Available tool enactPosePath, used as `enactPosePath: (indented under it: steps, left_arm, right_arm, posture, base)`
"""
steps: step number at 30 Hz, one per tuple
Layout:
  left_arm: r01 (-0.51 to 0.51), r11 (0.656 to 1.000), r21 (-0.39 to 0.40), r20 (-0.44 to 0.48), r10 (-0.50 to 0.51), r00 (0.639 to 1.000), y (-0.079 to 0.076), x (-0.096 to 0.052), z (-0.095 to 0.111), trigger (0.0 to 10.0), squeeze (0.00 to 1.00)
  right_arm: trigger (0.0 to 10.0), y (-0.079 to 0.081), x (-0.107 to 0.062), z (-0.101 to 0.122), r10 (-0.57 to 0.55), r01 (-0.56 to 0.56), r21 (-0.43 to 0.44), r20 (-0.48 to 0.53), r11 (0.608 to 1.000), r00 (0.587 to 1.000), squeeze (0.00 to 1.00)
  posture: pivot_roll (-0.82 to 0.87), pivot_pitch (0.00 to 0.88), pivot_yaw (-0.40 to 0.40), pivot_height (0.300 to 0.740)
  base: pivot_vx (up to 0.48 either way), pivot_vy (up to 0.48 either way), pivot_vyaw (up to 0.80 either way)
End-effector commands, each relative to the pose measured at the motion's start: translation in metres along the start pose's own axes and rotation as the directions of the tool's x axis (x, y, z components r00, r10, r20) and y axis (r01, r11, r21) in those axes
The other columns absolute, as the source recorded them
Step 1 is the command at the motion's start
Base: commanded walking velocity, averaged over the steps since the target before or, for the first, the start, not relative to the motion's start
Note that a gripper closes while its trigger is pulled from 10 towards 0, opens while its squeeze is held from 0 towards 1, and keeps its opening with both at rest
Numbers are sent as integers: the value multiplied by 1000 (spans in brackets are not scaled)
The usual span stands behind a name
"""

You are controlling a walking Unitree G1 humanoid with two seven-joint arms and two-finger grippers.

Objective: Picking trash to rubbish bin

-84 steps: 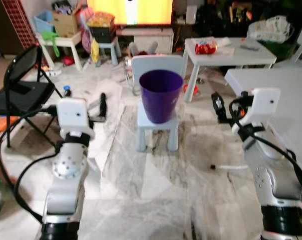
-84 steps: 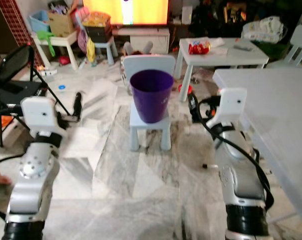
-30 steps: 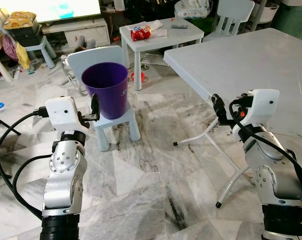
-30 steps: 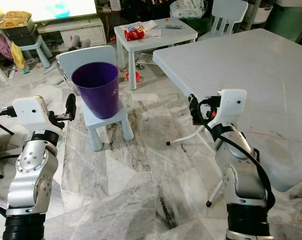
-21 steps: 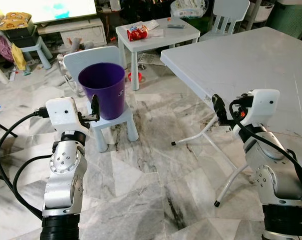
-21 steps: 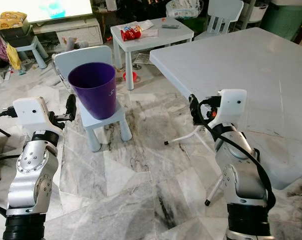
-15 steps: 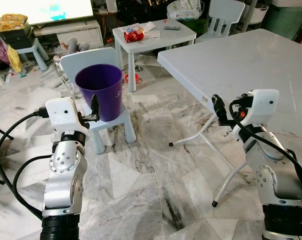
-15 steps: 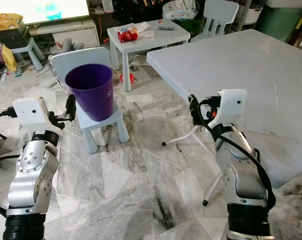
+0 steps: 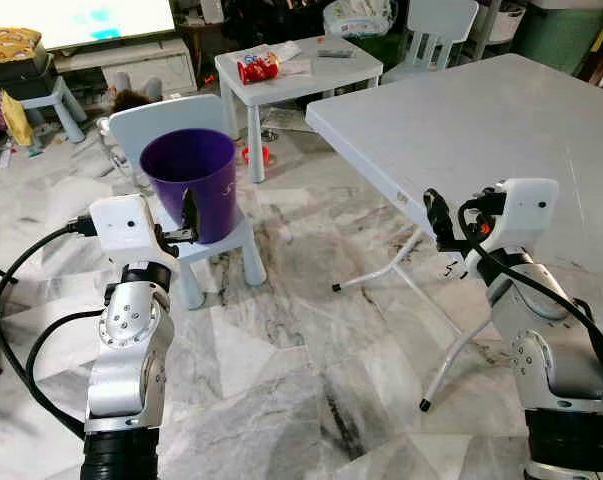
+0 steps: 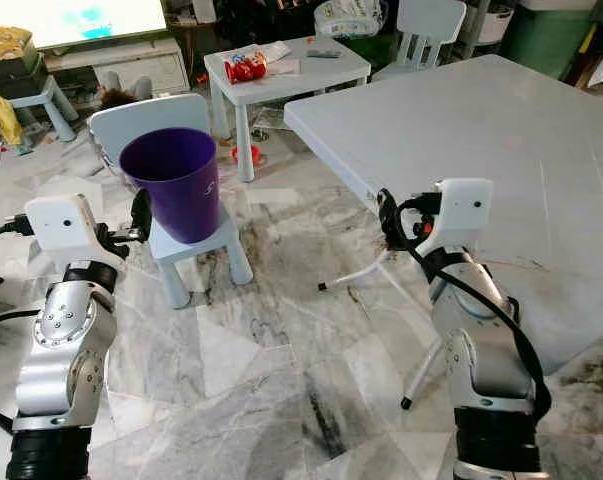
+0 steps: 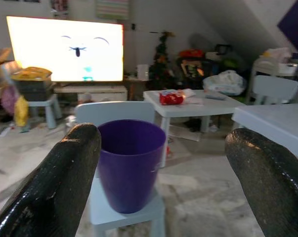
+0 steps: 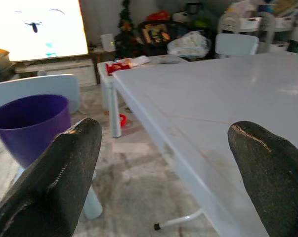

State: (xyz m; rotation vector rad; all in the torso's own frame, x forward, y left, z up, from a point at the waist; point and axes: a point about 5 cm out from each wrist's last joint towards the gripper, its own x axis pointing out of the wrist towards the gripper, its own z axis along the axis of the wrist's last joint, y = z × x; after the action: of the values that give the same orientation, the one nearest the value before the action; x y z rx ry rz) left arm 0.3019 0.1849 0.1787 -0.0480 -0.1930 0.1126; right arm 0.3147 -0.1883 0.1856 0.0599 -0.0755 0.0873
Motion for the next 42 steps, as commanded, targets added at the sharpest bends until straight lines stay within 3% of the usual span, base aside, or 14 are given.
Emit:
enactPosePath:
  steps: [1,8,22,31,42]
  left_arm:
    - [-5,1000,-3,-1,5,1000,3,1,0,10000,0]
    - [-3,1000,-2,-2,3,1000,3,1,0,10000,0]
    - [-3,1000,-3,-5,3,1000,3,1,-1,10000,0]
    - [-4,1000,-2,-8,4,1000,3,1,-2,10000,0]
    - [-30,999,-10,-45,30,999,3,0,-8,10000,0]
  right_arm:
    - [10000,1,0,7,-1,1,-14,25,1000,1000,0]
    - [10000,1,0,6,0,1,-13,21,1000,1000,0]
    - [10000,1,0,6,4,-4,-17,22,1000,1000,0]
    - [10000,2,1,6,7,-7,-16,23,1000,1000,0]
    - [10000,2,2,7,5,-4,-11,22,1000,1000,0]
  posture:
    - [-13,56,-9,740]
    - [-14,55,-9,740]
    - [-14,52,-10,740]
    - [-12,50,-11,740]
    - [-8,49,-12,740]
  base:
    - [251,0,0]
    - [260,0,-139]
    - [258,0,-800]
    - [0,0,-89]
    - [0,0,-503]
